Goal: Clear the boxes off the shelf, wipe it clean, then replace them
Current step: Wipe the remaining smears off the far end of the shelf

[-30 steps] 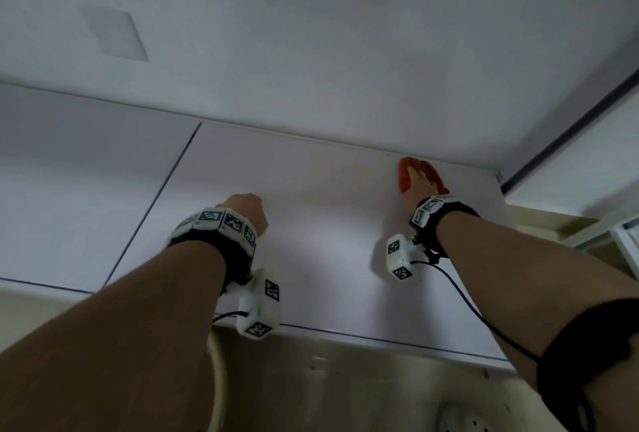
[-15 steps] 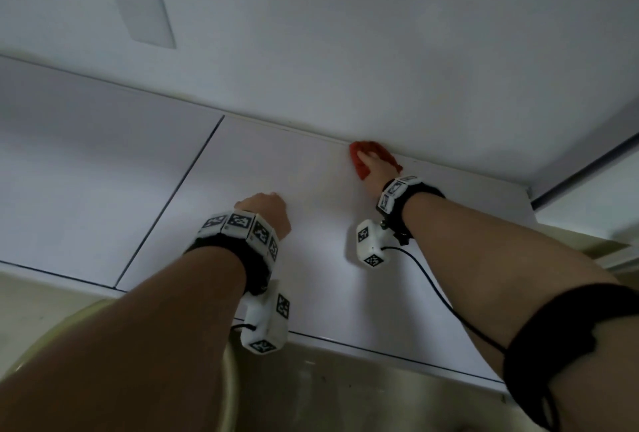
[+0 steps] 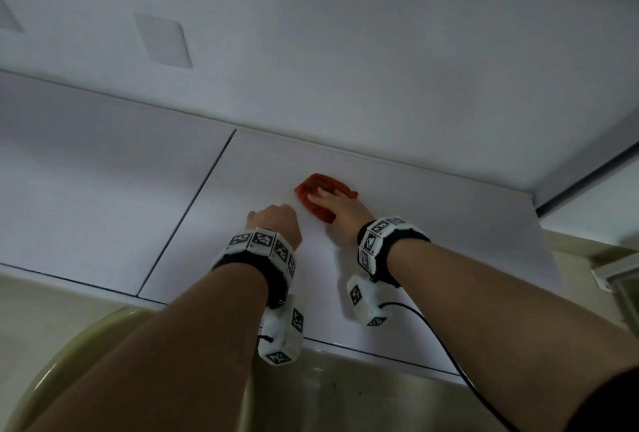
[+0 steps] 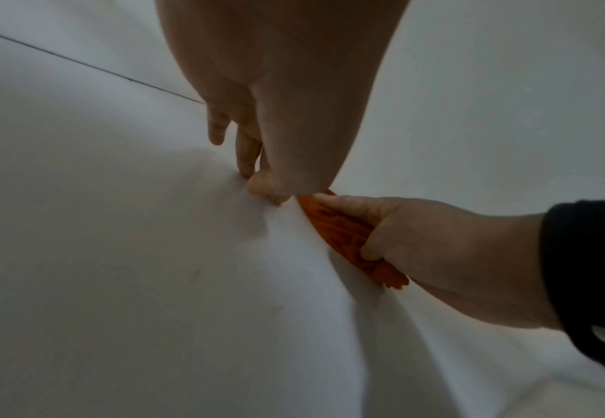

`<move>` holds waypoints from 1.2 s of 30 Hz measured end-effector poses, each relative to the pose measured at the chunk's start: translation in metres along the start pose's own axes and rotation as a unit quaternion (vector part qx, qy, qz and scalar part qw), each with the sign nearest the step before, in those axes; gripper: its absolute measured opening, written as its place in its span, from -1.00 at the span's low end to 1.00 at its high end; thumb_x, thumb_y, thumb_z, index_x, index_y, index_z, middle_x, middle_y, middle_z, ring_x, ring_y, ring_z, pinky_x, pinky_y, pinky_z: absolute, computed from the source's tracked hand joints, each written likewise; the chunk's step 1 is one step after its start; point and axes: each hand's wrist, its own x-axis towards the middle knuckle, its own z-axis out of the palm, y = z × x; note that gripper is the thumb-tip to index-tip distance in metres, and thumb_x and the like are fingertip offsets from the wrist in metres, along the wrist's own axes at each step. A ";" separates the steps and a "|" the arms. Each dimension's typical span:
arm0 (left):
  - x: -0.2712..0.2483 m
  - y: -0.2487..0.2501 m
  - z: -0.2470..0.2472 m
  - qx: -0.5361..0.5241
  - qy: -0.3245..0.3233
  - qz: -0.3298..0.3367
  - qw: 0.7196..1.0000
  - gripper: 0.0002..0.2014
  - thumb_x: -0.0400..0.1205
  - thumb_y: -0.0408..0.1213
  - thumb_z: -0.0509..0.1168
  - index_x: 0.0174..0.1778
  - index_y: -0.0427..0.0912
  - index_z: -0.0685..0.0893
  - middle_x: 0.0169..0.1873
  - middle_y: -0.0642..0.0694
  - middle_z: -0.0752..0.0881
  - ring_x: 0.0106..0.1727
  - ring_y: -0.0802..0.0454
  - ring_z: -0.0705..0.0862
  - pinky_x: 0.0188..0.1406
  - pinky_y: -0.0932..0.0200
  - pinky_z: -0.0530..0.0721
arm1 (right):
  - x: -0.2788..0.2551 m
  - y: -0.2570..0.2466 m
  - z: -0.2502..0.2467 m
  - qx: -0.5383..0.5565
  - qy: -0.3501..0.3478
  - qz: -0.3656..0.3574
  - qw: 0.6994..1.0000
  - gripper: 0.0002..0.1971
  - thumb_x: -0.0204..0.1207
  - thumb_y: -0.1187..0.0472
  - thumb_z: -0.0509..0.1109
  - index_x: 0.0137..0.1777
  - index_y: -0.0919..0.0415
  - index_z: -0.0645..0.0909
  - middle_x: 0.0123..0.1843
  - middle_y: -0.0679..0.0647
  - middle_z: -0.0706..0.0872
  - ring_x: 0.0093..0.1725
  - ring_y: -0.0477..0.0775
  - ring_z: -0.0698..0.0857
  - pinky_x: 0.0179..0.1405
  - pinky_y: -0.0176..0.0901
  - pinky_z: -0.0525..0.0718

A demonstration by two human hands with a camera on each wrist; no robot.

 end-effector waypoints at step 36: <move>-0.205 0.015 -0.093 0.119 0.023 0.156 0.980 -0.51 0.67 -0.36 0.10 0.54 0.02 0.40 0.54 0.01 0.41 0.54 -0.03 0.39 0.57 -0.01 0.28 | -0.261 -0.096 0.017 0.070 0.052 0.082 0.993 -0.50 0.58 0.42 0.14 0.52 0.14 0.42 0.48 0.14 0.51 0.48 0.15 0.44 0.47 -0.19 0.28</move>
